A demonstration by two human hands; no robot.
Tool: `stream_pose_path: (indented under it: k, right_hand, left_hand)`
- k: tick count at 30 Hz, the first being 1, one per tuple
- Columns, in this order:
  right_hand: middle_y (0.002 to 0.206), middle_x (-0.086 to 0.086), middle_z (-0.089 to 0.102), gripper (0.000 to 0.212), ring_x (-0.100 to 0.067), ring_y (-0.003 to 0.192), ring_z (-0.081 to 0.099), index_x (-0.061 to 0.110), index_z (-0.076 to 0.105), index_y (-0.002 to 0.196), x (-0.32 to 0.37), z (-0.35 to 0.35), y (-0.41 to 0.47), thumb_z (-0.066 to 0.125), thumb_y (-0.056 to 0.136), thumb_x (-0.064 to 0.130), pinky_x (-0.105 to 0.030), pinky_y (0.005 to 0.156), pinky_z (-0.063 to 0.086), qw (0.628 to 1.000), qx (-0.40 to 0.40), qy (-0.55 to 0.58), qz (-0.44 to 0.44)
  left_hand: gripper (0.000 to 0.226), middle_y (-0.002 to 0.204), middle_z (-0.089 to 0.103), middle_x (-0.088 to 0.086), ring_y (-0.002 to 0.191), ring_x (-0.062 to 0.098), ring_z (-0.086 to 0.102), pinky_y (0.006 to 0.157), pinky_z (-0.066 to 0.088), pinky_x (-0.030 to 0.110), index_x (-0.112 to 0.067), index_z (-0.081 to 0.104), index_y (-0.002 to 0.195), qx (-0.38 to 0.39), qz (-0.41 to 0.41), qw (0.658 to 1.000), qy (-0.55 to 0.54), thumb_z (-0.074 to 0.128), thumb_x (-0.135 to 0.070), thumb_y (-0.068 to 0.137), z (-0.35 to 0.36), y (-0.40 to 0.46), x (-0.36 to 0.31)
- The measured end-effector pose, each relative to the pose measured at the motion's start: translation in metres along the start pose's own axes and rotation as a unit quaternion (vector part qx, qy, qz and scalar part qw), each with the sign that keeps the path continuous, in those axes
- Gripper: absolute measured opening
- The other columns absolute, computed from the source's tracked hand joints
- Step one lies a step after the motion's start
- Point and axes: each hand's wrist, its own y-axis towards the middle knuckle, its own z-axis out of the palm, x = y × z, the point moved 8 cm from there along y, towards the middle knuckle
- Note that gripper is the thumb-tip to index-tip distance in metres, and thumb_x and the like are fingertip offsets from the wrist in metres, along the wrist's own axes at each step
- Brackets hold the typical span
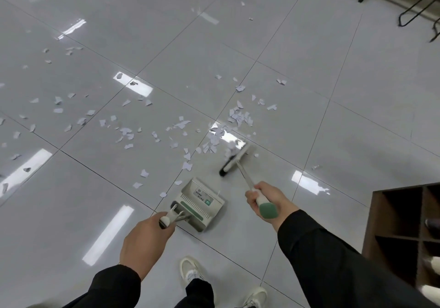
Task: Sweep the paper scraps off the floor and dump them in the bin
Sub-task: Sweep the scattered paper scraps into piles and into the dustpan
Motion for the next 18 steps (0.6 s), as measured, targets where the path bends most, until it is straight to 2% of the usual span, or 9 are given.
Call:
stream_pose_path:
  k: [3, 5, 8, 10, 13, 15, 18]
  right_hand:
    - [0.080, -0.011, 0.041, 0.023, -0.015, 0.046, 0.037, 0.010, 0.040, 0.116, 0.021, 0.023, 0.002, 0.042, 0.095, 0.000, -0.022, 0.037, 0.043, 0.999, 0.020, 0.005, -0.025]
    - [0.087, -0.015, 0.045, 0.017, -0.016, 0.047, 0.041, 0.007, 0.045, 0.109, 0.027, 0.037, -0.006, 0.044, 0.095, -0.001, -0.022, 0.039, 0.046, 0.999, 0.018, -0.002, -0.033]
    - [0.101, -0.021, 0.048, 0.012, -0.021, 0.052, 0.053, 0.004, 0.052, 0.104, 0.046, 0.021, -0.027, 0.051, 0.094, -0.001, -0.025, 0.046, 0.055, 0.998, -0.005, -0.015, -0.055]
    - [0.095, -0.022, 0.054, 0.014, -0.021, 0.050, 0.056, 0.001, 0.052, 0.108, 0.073, -0.018, -0.035, 0.053, 0.094, 0.001, -0.026, 0.047, 0.055, 0.996, -0.036, -0.038, -0.066]
    - [0.075, -0.017, 0.054, 0.014, -0.018, 0.042, 0.050, -0.001, 0.051, 0.109, 0.110, -0.072, -0.043, 0.052, 0.096, 0.003, -0.023, 0.039, 0.047, 0.992, -0.075, -0.070, -0.079]
    - [0.076, -0.017, 0.052, 0.011, -0.017, 0.039, 0.049, 0.000, 0.052, 0.108, 0.136, -0.102, -0.045, 0.052, 0.097, 0.002, -0.021, 0.036, 0.045, 0.988, -0.102, -0.075, -0.086]
    - [0.085, -0.018, 0.051, 0.007, -0.018, 0.047, 0.049, 0.001, 0.053, 0.106, 0.191, -0.146, -0.045, 0.051, 0.100, 0.003, -0.020, 0.035, 0.044, 0.977, -0.149, -0.104, -0.112]
  left_hand:
    - [0.030, 0.064, 0.056, -0.004, 0.057, 0.013, 0.042, 0.056, 0.038, 0.027, -0.033, 0.053, 0.074, 0.002, 0.001, 1.000, 0.013, 0.052, -0.050, 0.099, -0.004, 0.007, -0.012]
    - [0.032, 0.064, 0.056, -0.004, 0.056, 0.013, 0.044, 0.054, 0.038, 0.027, -0.037, 0.049, 0.071, 0.004, -0.003, 1.000, 0.025, 0.050, -0.050, 0.099, -0.007, 0.011, -0.018]
    - [0.029, 0.067, 0.061, -0.003, 0.061, 0.013, 0.053, 0.056, 0.042, 0.028, -0.032, 0.052, 0.076, 0.004, 0.010, 0.999, 0.049, 0.050, -0.050, 0.099, -0.004, 0.018, -0.048]
    - [0.031, 0.068, 0.063, -0.004, 0.063, 0.013, 0.056, 0.056, 0.042, 0.028, -0.030, 0.053, 0.078, 0.003, 0.028, 0.998, 0.060, 0.050, -0.052, 0.099, 0.005, 0.025, -0.084]
    - [0.033, 0.067, 0.062, -0.006, 0.062, 0.012, 0.055, 0.055, 0.041, 0.028, -0.032, 0.052, 0.075, -0.001, 0.037, 0.997, 0.062, 0.050, -0.053, 0.100, 0.016, 0.032, -0.125]
    - [0.033, 0.067, 0.061, -0.006, 0.063, 0.013, 0.054, 0.055, 0.040, 0.028, -0.033, 0.051, 0.074, -0.003, 0.036, 0.997, 0.061, 0.050, -0.053, 0.100, 0.021, 0.035, -0.147]
    - [0.031, 0.070, 0.062, -0.007, 0.065, 0.013, 0.056, 0.056, 0.041, 0.028, -0.032, 0.054, 0.076, -0.004, 0.041, 0.998, 0.053, 0.052, -0.049, 0.101, 0.039, 0.045, -0.189]
